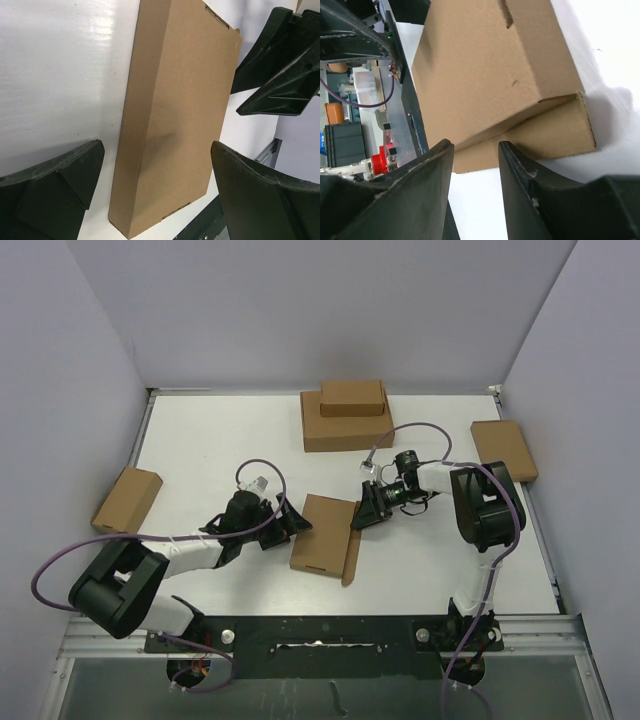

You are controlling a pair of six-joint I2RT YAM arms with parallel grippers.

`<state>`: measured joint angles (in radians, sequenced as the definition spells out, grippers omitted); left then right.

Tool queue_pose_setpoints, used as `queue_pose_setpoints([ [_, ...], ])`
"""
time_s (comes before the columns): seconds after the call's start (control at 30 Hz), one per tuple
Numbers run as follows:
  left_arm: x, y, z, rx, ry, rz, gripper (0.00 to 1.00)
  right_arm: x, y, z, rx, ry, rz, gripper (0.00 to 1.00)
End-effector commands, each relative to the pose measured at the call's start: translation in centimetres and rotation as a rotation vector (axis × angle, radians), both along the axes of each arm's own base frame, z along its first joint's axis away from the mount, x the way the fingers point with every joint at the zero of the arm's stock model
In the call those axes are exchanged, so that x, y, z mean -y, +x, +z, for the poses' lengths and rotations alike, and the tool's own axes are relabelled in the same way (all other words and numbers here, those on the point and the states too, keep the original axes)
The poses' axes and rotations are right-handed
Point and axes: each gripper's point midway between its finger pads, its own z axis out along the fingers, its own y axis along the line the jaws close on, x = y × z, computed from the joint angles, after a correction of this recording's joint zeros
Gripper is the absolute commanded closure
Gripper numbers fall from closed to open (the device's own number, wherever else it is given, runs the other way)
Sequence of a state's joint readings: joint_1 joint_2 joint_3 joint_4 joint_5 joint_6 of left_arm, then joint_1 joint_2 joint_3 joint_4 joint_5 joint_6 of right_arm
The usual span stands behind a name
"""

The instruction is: Fold the paper box

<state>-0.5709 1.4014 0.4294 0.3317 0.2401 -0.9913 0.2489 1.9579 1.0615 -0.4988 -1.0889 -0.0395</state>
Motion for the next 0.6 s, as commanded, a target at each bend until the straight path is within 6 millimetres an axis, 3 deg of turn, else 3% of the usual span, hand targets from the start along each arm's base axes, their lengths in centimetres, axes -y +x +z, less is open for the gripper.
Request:
queue_pose_setpoints([
  [0.0, 0.4, 0.3, -0.1, 0.002, 0.006, -0.004, 0.11, -1.4, 0.5, 2.6, 0.036, 0.099, 0.022, 0.56],
  [0.17, 0.6, 0.1, -0.4, -0.008, 0.013, -0.014, 0.11, -1.3, 0.8, 1.0, 0.012, 0.029, 0.008, 0.56],
  [0.57, 0.6, -0.2, -0.6, -0.015, 0.024, -0.017, 0.11, -0.5, 1.0, -0.9, 0.005, -0.072, -0.014, 0.69],
])
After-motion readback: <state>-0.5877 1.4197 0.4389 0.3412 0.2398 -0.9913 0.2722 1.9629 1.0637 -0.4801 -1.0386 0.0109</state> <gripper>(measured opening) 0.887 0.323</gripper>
